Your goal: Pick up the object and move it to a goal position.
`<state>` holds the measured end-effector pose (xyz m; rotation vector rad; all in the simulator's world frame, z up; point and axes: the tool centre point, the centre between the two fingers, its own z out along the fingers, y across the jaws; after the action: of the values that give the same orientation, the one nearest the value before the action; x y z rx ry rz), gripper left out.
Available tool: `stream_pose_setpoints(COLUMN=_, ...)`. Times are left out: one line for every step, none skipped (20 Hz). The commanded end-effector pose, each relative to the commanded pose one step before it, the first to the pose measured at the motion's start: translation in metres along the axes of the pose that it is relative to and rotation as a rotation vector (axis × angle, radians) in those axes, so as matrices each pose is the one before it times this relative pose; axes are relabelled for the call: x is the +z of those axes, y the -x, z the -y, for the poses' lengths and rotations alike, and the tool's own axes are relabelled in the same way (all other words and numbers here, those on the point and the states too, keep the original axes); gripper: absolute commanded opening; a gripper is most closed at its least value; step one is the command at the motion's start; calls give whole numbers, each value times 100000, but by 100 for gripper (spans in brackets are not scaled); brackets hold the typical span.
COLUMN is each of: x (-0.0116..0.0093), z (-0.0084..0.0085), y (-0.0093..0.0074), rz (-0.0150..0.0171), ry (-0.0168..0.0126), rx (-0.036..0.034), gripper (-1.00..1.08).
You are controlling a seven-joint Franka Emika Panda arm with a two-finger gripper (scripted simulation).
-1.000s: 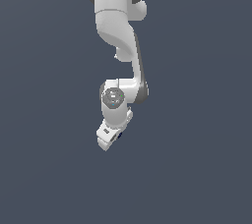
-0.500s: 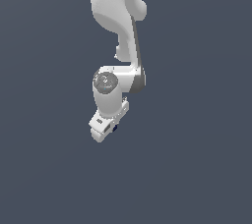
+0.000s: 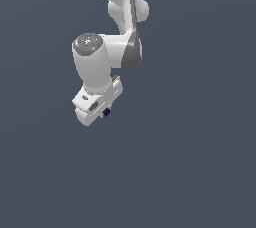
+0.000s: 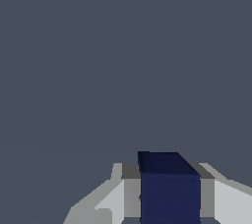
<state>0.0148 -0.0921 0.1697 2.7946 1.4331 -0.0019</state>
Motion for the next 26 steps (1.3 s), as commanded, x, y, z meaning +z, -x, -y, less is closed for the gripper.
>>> stream_pose_setpoints(x=-2891, z=128, y=1303, rz=-15, ry=14, rx=-42, gripper=-100)
stream_pose_setpoints(x=-1155, z=28, y=520, rz=-64, ry=-24, rx=-13, gripper=-100)
stream_pose_setpoints(x=-1150, z=28, y=512, rz=0, ry=0, rx=0, gripper=-100)
stream_pose_setpoints(x=-1151, z=27, y=510, rz=0, ry=0, rx=0, gripper=-100)
stream_pose_setpoints(x=-1154, z=28, y=507, rz=-60, ry=-22, rx=-27, gripper=-100)
stream_pose_setpoints(x=-1150, z=25, y=506, rz=0, ry=0, rx=0, gripper=-100)
stream_pose_setpoints(x=-1153, z=24, y=507, rz=-62, ry=-20, rx=-22, gripper=-100)
stream_pose_setpoints(x=-1148, z=22, y=502, rz=0, ry=0, rx=0, gripper=-100)
stream_pose_setpoints(x=-1147, z=20, y=501, rz=0, ry=0, rx=0, gripper=-100)
stream_pose_setpoints(x=-1150, z=18, y=506, rz=-63, ry=-18, rx=-21, gripper=-100)
stream_pose_setpoints(x=-1142, z=16, y=497, rz=0, ry=0, rx=0, gripper=-100)
stream_pose_setpoints(x=-1139, z=13, y=496, rz=0, ry=0, rx=0, gripper=-100)
stream_pose_setpoints(x=-1141, z=9, y=506, rz=-65, ry=-16, rx=-16, gripper=-100)
stream_pose_setpoints(x=-1131, z=7, y=492, rz=0, ry=0, rx=0, gripper=-100)
stream_pose_setpoints(x=-1127, z=4, y=490, rz=0, ry=0, rx=0, gripper=-100)
stream_pose_setpoints(x=-1121, z=0, y=488, rz=0, ry=0, rx=0, gripper=-100)
stream_pose_setpoints(x=-1110, z=-4, y=483, rz=0, ry=0, rx=0, gripper=-100)
stream_pose_setpoints(x=-1087, z=-8, y=473, rz=0, ry=0, rx=0, gripper=-100)
stream_pose_setpoints(x=-1056, z=-13, y=460, rz=0, ry=0, rx=0, gripper=-100)
stream_pose_setpoints(x=-1015, z=-17, y=442, rz=0, ry=0, rx=0, gripper=-100)
stream_pose_setpoints(x=-962, z=-28, y=447, rz=16, ry=13, rx=66, gripper=-100)
stream_pose_setpoints(x=-894, z=-24, y=389, rz=0, ry=0, rx=0, gripper=-100)
stream_pose_setpoints(x=-832, z=-27, y=362, rz=0, ry=0, rx=0, gripper=-100)
stream_pose_setpoints(x=-772, z=-30, y=335, rz=0, ry=0, rx=0, gripper=-100)
stream_pose_setpoints(x=-711, z=-35, y=313, rz=71, ry=19, rx=64, gripper=-100)
stream_pose_setpoints(x=-655, z=-34, y=283, rz=0, ry=0, rx=0, gripper=-100)
